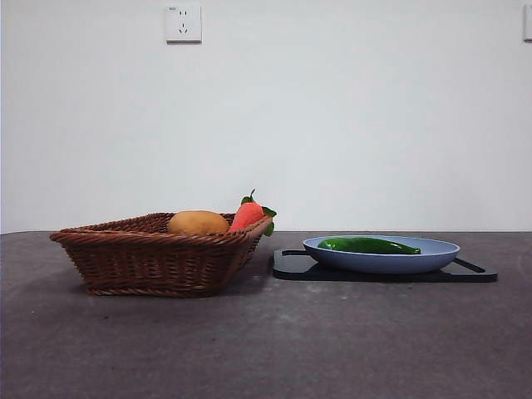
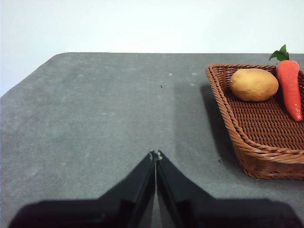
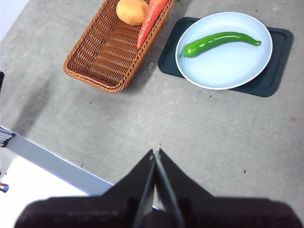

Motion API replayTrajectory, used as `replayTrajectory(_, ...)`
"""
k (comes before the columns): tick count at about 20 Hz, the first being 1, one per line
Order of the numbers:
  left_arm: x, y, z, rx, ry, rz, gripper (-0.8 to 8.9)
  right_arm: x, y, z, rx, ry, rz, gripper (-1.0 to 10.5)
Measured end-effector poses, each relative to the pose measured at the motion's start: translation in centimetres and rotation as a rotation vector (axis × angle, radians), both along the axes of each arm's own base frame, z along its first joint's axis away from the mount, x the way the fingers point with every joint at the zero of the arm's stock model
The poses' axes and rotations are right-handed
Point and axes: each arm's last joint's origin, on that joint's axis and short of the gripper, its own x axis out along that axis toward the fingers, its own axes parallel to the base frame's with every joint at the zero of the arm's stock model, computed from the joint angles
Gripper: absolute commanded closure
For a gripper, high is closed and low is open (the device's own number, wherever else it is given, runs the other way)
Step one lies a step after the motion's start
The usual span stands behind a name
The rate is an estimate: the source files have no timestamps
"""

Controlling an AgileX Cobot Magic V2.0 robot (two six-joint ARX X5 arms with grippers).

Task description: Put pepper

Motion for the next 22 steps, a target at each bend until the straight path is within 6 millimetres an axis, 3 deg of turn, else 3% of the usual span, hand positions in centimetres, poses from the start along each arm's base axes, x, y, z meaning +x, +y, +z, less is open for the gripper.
replayTrajectory(7,0.0,0.0,0.0,0.0,0.0,0.0,8.05,-0.2,0.0,0.0,-0.031,-0.031,0.029,9.4)
replayTrajectory(10,0.0,0.0,0.0,0.0,0.0,0.0,8.05,-1.8,-0.7,1.0,-0.028,-0.272,-0.003,9.4)
replayTrajectory(12,0.0,0.0,0.0,0.0,0.0,0.0,8.05,-3.3,-1.0,0.6,-0.023,-0.402,-0.047,9.4)
replayTrajectory(15,0.0,0.0,0.0,0.0,0.0,0.0,8.05,-4.2,-1.2,-1.9,-0.014,-0.542,-0.088,9.4)
replayTrajectory(18,0.0,0.0,0.0,0.0,0.0,0.0,8.05,-3.9,-1.5,-6.7,-0.03,-0.637,-0.168,9.4)
replayTrajectory(22,0.0,0.0,0.0,0.0,0.0,0.0,8.05,-3.0,-1.5,-10.6,0.021,-0.738,-0.198,9.4)
